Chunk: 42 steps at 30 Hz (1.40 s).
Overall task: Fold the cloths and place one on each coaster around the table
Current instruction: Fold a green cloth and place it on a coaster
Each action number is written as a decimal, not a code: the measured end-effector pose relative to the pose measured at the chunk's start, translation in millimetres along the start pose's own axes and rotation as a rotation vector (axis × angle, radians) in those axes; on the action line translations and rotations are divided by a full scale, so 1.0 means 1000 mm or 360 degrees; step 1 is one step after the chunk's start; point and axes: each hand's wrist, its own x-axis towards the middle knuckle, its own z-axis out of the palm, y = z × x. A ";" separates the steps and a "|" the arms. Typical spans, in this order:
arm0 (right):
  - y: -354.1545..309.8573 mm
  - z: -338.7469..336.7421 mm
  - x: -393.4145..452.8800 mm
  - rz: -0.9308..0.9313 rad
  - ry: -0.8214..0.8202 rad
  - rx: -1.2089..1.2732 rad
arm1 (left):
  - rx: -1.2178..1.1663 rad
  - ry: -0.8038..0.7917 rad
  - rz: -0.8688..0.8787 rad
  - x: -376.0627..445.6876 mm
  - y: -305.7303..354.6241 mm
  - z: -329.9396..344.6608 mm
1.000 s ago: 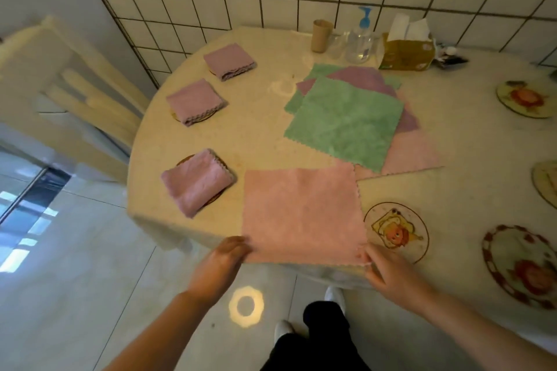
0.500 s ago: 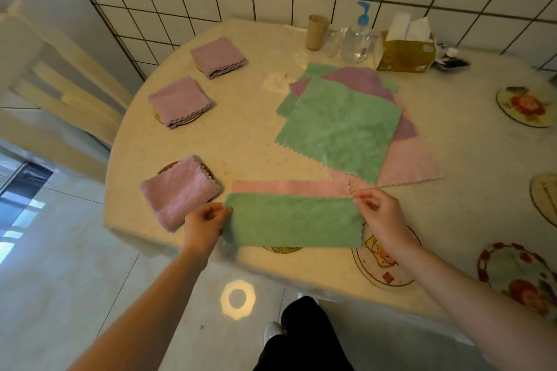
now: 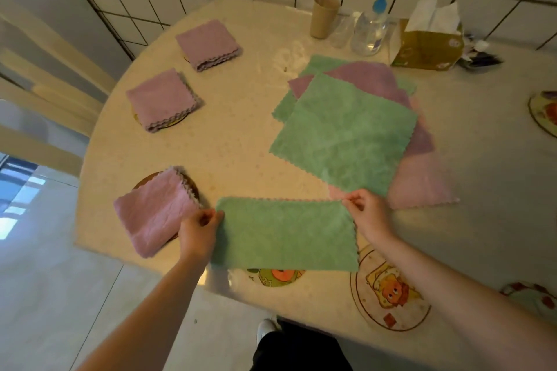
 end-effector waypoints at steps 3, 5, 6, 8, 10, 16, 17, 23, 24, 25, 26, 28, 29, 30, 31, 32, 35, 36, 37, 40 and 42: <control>-0.001 0.000 0.005 -0.0046 0.0000 -0.0126 | 0.0044 0.0022 0.0017 0.002 0.001 0.001; -0.001 0.002 0.007 -0.0045 -0.0015 -0.0186 | 0.0074 0.0040 0.0005 0.003 0.002 0.002; -0.002 0.003 0.008 -0.0042 -0.0015 -0.0216 | 0.0091 0.0060 -0.0002 0.003 0.003 0.003; -0.002 0.005 0.010 -0.0027 0.0006 -0.0268 | 0.0142 0.0116 -0.0008 0.004 0.004 0.006; -0.003 0.007 0.011 -0.0020 0.0036 -0.0300 | 0.0187 0.0168 0.0007 0.004 0.005 0.009; -0.008 -0.002 -0.002 -0.0012 0.0171 -0.0121 | 0.0220 0.0277 0.0154 -0.017 0.003 0.012; -0.009 -0.004 -0.008 -0.0038 0.0197 -0.0062 | 0.0299 0.0304 0.0232 -0.025 0.000 0.013; 0.007 0.003 -0.082 -0.0856 -0.0149 -0.0791 | 0.0734 -0.0033 0.1403 -0.084 -0.038 0.034; 0.012 0.008 -0.092 -0.0991 -0.0243 -0.0920 | 0.0813 -0.0209 0.1540 -0.091 -0.045 0.040; 0.017 0.013 -0.103 -0.1111 -0.0339 -0.1041 | 0.0924 -0.0324 0.1638 -0.099 -0.053 0.045; 0.021 0.017 -0.107 -0.1204 -0.0423 -0.1144 | 0.1039 -0.0379 0.1683 -0.101 -0.058 0.048; 0.027 0.017 -0.111 -0.1306 -0.0488 -0.1305 | 0.1186 -0.0420 0.1664 -0.104 -0.064 0.048; 0.028 0.015 -0.114 -0.1315 -0.0485 -0.1357 | 0.1246 -0.0434 0.1655 -0.104 -0.068 0.045; 0.030 0.011 -0.115 -0.1320 -0.0469 -0.1397 | 0.1308 -0.0440 0.1660 -0.102 -0.072 0.041; 0.032 0.008 -0.117 -0.1328 -0.0458 -0.1430 | 0.1359 -0.0443 0.1656 -0.100 -0.076 0.035; 0.034 0.004 -0.117 -0.1333 -0.0458 -0.1458 | 0.1391 -0.0449 0.1632 -0.098 -0.079 0.030; 0.028 0.000 -0.116 -0.1371 -0.0465 -0.1485 | 0.1364 -0.0400 0.1437 -0.093 -0.090 0.011; 0.026 0.000 -0.113 -0.1381 -0.0469 -0.1500 | 0.1333 -0.0365 0.1348 -0.091 -0.093 0.005; 0.023 0.001 -0.111 -0.1382 -0.0486 -0.1512 | 0.1290 -0.0324 0.1267 -0.089 -0.095 0.000; 0.017 0.004 -0.103 -0.1381 -0.0548 -0.1579 | 0.1217 -0.0271 0.1115 -0.085 -0.099 -0.008; 0.014 0.006 -0.100 -0.1403 -0.0542 -0.1654 | 0.1224 -0.0273 0.1116 -0.084 -0.099 -0.010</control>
